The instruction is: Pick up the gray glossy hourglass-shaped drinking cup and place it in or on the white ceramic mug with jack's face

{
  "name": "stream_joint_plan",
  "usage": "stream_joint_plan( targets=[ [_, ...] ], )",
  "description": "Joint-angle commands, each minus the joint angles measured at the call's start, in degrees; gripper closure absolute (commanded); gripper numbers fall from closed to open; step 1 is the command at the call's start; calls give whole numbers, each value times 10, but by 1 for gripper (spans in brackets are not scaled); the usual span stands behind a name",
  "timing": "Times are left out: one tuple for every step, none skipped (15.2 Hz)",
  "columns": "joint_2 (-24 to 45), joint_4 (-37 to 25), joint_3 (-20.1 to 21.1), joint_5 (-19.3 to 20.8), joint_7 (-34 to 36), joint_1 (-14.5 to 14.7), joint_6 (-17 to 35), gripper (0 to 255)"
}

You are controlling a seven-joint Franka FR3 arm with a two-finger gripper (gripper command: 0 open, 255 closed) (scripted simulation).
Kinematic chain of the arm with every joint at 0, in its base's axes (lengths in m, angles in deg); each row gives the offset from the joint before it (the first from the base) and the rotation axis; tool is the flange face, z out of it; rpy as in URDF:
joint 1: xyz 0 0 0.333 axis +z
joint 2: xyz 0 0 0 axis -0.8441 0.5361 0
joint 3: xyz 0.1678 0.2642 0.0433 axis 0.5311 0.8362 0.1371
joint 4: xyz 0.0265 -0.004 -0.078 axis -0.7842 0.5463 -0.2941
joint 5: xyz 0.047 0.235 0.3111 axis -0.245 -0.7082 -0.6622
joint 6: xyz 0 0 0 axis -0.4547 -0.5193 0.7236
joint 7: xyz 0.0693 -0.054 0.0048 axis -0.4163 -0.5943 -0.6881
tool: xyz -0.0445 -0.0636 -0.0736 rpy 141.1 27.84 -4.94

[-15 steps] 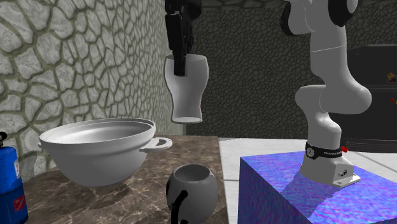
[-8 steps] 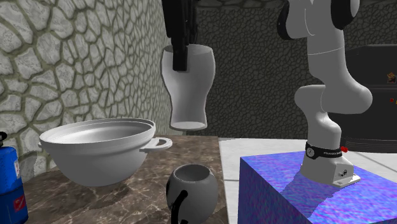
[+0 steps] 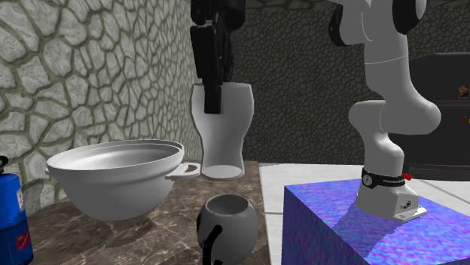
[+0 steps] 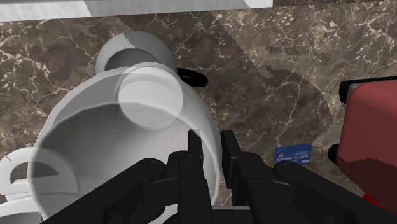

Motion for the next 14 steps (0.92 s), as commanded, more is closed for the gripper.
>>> stream_joint_plan(
  targets=[
    [-5,22,0,0,0,0,18,255],
    [-5,31,0,-1,0,0,26,255],
    [-6,39,0,-1,0,0,34,255],
    [-6,47,0,-1,-1,-1,42,255],
    [-6,55,0,-1,-1,-1,50,255],
    [-6,63,0,-1,-1,-1,58,255],
    [-6,71,0,-1,-1,-1,65,255],
    [-6,78,0,-1,-1,-1,73,255],
    [-5,85,0,-1,-2,-1,80,255],
    [-5,92,0,-1,-2,-1,88,255],
    [-4,98,0,-1,-2,-1,95,255],
    [-3,106,0,-1,-2,-1,104,255],
    [-3,106,0,-1,-2,-1,104,255],
    [-3,106,0,-1,-2,-1,104,255]
  ],
)
